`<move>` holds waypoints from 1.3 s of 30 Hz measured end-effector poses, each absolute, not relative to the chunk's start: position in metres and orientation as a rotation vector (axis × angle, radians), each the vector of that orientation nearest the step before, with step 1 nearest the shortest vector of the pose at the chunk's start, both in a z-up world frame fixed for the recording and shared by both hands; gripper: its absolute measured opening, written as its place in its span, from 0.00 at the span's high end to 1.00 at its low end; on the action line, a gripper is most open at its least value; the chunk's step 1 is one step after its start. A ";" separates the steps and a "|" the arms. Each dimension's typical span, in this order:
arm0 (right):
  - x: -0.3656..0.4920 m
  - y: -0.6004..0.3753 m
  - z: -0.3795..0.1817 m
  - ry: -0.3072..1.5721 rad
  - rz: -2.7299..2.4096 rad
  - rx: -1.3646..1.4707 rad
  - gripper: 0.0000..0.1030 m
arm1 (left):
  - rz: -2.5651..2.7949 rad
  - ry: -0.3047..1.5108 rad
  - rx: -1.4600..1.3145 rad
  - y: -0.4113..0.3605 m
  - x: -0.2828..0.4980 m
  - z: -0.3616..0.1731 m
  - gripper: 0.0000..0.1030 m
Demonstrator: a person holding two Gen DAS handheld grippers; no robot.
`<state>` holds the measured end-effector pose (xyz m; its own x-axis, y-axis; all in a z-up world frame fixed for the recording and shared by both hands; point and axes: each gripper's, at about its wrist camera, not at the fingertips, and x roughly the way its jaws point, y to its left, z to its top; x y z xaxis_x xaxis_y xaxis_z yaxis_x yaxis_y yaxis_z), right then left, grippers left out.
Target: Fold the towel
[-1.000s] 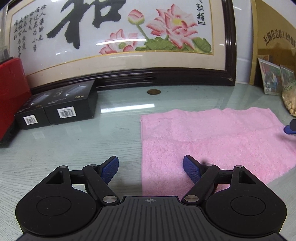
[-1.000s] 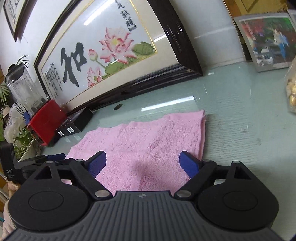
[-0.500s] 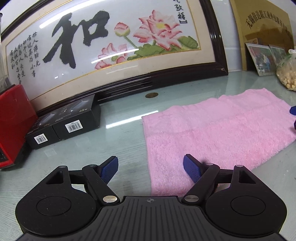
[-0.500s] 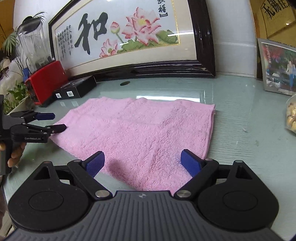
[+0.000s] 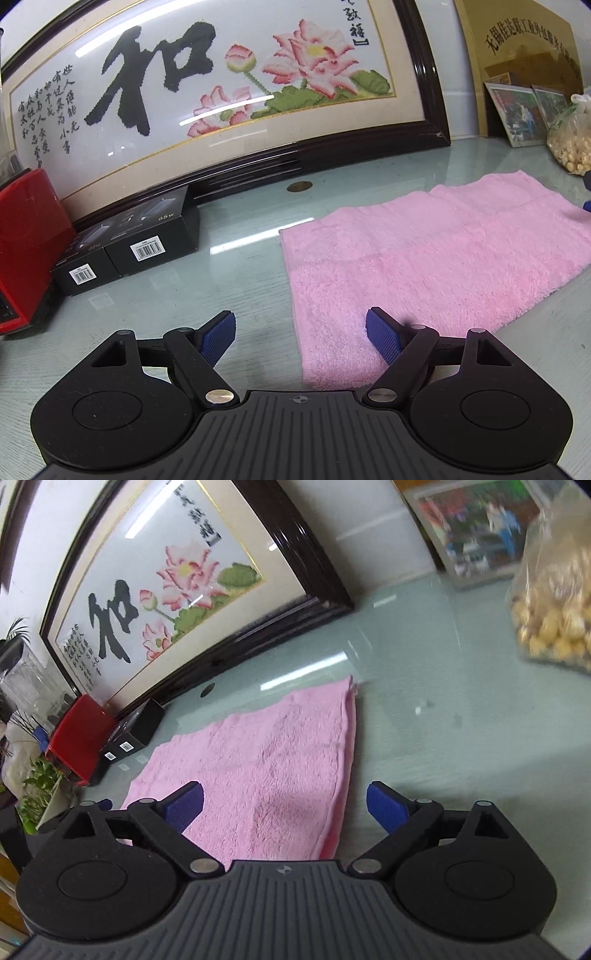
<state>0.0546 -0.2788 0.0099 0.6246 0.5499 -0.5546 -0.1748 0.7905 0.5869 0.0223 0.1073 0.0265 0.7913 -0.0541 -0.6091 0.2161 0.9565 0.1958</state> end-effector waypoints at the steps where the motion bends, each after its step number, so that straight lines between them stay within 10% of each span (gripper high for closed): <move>1: 0.057 -0.276 0.009 0.794 0.447 0.523 0.00 | -0.145 0.644 0.262 0.108 0.022 0.026 0.20; 10: 0.076 -0.266 0.010 0.821 0.488 0.563 0.01 | -0.139 0.653 0.247 0.110 0.023 0.027 0.15; 21: 0.060 -0.258 0.010 0.776 0.400 0.335 0.48 | -0.134 0.664 0.228 0.113 0.025 0.026 0.12; 32: 0.059 -0.247 0.011 0.758 0.369 0.222 0.50 | -0.124 0.685 0.189 0.119 0.030 0.025 0.05; 39: 0.056 -0.247 0.008 0.738 0.298 0.175 0.84 | -0.120 0.692 0.173 0.121 0.031 0.025 0.03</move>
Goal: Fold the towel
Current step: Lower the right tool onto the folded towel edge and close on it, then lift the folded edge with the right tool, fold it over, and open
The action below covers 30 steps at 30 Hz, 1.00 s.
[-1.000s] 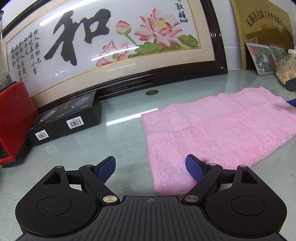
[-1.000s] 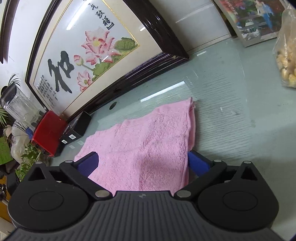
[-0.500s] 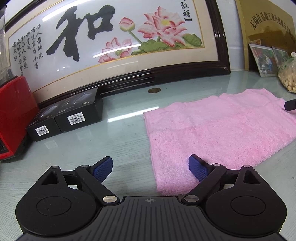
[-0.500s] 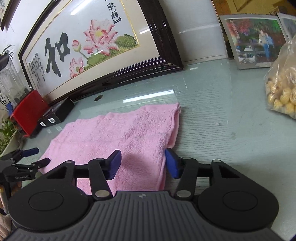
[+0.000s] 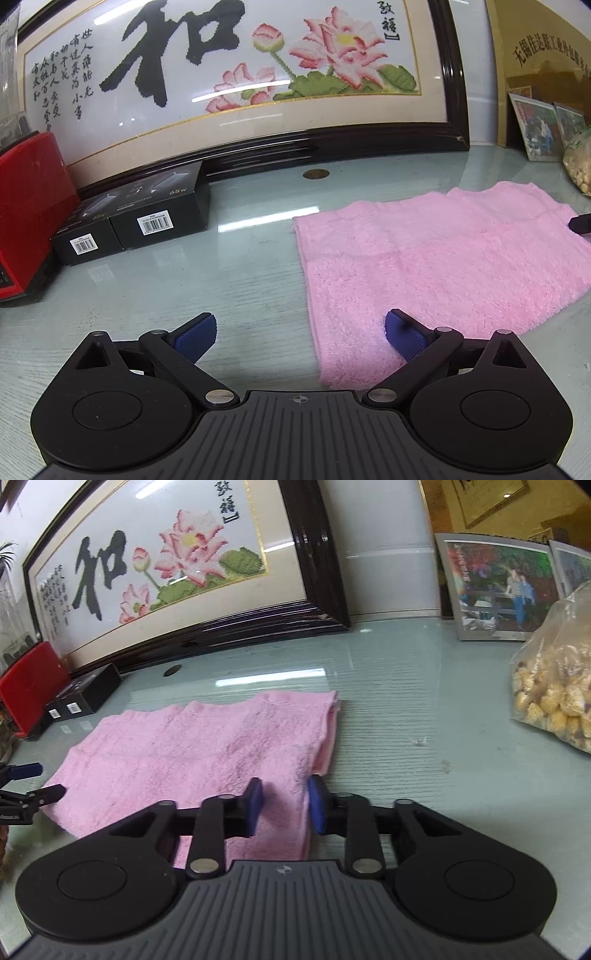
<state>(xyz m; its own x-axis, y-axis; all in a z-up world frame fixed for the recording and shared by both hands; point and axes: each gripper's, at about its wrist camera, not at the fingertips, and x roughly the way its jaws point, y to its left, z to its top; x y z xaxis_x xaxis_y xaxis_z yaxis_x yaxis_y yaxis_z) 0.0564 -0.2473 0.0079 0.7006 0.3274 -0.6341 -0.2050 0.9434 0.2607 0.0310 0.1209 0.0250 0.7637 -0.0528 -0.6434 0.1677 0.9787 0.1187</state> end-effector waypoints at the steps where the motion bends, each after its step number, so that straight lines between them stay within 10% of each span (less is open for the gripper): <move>1: 0.056 -0.245 0.008 0.733 0.293 0.149 0.84 | -0.120 0.693 0.172 0.121 0.031 0.025 0.02; 30: 0.045 -0.248 0.054 0.632 0.329 0.211 0.92 | -0.184 0.645 0.128 0.117 0.025 0.033 0.00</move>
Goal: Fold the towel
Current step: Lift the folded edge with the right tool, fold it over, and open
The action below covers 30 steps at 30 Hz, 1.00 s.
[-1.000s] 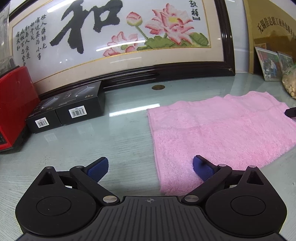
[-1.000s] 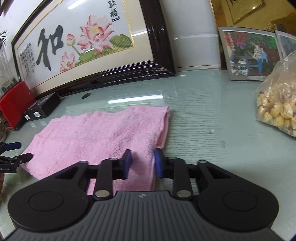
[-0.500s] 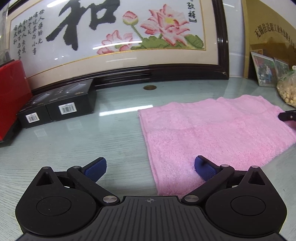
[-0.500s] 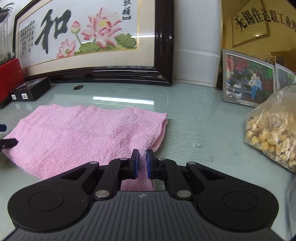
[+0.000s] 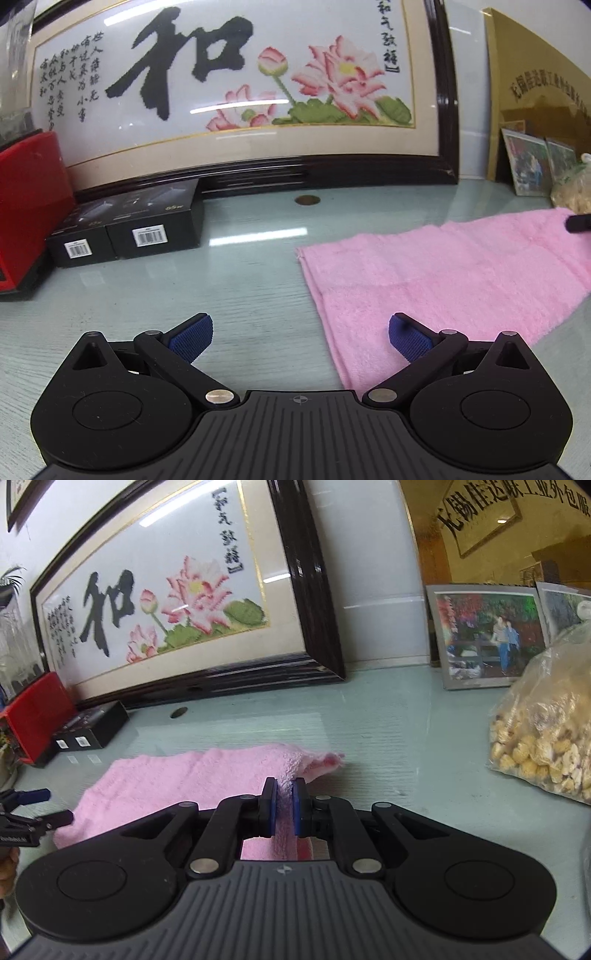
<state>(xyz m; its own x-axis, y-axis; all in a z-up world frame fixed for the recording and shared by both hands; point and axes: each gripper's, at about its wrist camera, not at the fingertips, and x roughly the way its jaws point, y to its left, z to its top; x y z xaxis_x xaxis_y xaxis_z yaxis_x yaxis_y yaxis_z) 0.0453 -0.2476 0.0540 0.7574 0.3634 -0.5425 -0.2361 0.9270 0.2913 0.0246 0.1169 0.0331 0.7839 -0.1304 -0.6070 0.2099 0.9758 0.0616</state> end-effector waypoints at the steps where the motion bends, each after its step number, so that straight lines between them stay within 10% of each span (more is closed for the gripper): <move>1: 0.045 -0.243 0.058 0.629 0.347 0.215 0.91 | -0.180 0.659 0.169 0.112 0.025 0.030 0.00; 30: 0.088 -0.043 0.032 0.833 0.780 0.210 0.88 | -0.189 0.654 0.223 0.106 0.022 0.025 0.00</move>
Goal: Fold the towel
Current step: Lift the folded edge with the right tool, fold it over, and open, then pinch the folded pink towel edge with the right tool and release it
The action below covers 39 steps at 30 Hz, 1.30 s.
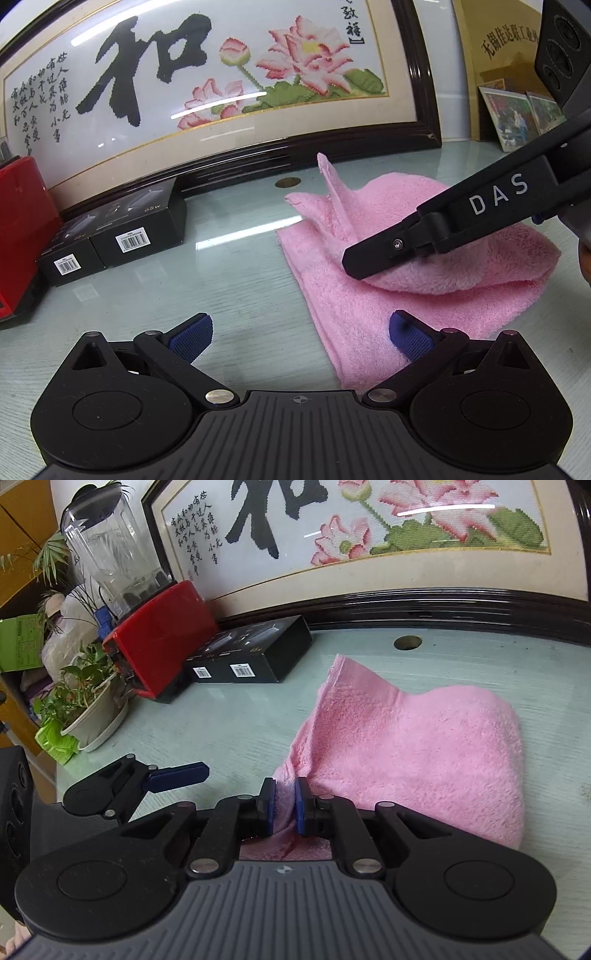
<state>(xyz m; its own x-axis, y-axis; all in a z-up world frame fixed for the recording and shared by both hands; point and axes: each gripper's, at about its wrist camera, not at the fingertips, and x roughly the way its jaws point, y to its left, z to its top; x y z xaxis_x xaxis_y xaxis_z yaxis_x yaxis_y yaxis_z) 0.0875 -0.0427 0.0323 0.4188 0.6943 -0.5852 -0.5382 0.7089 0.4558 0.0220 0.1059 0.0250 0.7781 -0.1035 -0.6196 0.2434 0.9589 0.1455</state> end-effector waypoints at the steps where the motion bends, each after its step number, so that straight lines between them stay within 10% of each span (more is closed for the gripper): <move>1: 0.087 -0.043 0.032 0.835 0.791 0.219 0.88 | -0.190 0.653 0.223 0.106 0.022 0.025 0.00; 6: 0.088 -0.041 0.026 0.867 0.858 0.241 0.85 | -0.192 0.649 0.225 0.106 0.021 0.025 0.00; 14: 0.087 -0.075 0.050 0.753 0.906 0.372 0.44 | -0.227 0.646 0.241 0.112 0.015 0.027 0.00; 34: -0.006 -0.039 0.040 0.494 0.827 -0.501 0.35 | -0.283 0.653 0.234 0.135 0.009 0.025 0.00; 39: -0.002 -0.009 0.031 0.504 0.770 -0.559 0.61 | -0.274 0.655 0.222 0.141 0.008 0.028 0.00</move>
